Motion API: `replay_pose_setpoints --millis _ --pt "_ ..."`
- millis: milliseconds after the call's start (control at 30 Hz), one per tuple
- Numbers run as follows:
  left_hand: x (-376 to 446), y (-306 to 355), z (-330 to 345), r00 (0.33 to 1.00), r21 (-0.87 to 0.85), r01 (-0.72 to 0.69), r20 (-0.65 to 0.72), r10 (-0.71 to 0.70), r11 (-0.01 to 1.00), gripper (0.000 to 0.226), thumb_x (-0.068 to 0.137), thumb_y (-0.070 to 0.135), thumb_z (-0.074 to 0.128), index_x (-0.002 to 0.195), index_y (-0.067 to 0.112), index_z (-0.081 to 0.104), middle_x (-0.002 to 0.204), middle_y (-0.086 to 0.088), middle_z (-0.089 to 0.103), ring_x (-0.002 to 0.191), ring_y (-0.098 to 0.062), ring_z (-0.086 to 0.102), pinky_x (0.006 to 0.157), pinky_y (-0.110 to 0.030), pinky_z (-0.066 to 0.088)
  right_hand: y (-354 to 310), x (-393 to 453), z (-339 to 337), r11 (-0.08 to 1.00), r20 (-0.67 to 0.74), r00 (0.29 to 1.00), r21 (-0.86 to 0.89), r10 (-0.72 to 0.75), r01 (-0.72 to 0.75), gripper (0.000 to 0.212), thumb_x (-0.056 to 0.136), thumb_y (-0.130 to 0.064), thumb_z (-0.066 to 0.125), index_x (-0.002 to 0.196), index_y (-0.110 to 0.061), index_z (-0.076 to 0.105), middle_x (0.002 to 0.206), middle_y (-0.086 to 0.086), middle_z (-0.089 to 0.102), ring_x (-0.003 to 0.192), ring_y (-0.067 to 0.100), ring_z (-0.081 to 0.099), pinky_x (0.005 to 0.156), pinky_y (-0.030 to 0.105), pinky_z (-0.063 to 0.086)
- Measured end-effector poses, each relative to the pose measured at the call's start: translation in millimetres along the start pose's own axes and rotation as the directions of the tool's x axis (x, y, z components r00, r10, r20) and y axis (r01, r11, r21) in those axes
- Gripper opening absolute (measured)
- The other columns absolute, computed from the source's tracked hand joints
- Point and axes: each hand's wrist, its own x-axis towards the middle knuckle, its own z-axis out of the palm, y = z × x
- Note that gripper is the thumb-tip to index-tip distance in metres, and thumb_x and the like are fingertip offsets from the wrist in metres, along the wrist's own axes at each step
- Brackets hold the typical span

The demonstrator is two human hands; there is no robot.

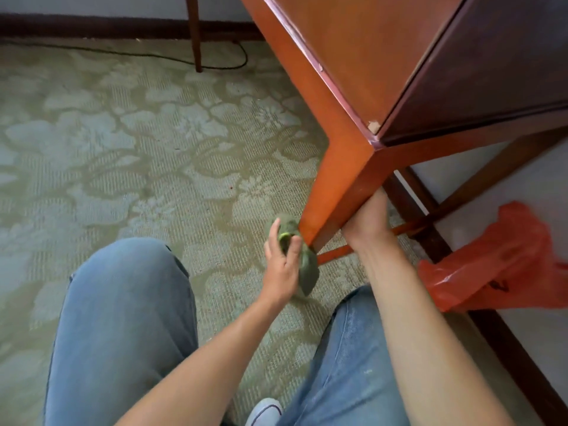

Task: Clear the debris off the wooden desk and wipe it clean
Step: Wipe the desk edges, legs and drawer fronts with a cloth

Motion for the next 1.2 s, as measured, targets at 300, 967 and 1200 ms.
replay_pose_setpoints --millis 300,967,1200 --pt "1.9 45.4 -9.0 0.981 -0.011 -0.177 -0.078 0.175 0.984 0.046 0.106 0.049 0.039 0.148 0.030 0.046 0.134 -0.005 0.040 0.119 0.014 0.043 0.104 -0.013 0.038 4.7 2.8 -5.6 0.999 0.052 0.998 0.032 -0.032 0.030 0.024 0.095 -0.034 0.054 0.101 -0.020 0.072 0.092 0.001 0.072 0.089 0.016 0.066 0.097 0.041 0.046" --pt "-42.4 138.2 -31.5 0.495 0.381 -0.810 0.037 0.868 0.446 0.073 0.085 0.031 0.082 0.145 0.034 0.040 0.127 -0.008 0.041 0.115 -0.016 0.054 0.096 -0.019 0.047 -15.4 -43.5 -7.2 0.962 -0.120 0.967 -0.134 0.224 -0.239 0.040 0.108 -0.036 0.043 0.107 -0.015 0.077 0.111 0.013 0.077 0.117 0.034 0.067 0.105 0.043 0.052" --pt "-46.1 225.6 -22.8 0.133 0.411 -0.909 0.450 0.883 -0.073 0.074 0.097 0.047 0.066 0.153 0.014 0.032 0.151 -0.004 0.050 0.145 -0.029 0.043 0.115 -0.047 0.035 -90.1 -138.5 -21.4 0.970 0.096 0.980 0.185 -0.175 0.155 0.039 0.103 -0.036 0.065 0.142 -0.038 0.062 0.141 -0.007 0.066 0.134 0.007 0.058 0.112 0.031 0.046"
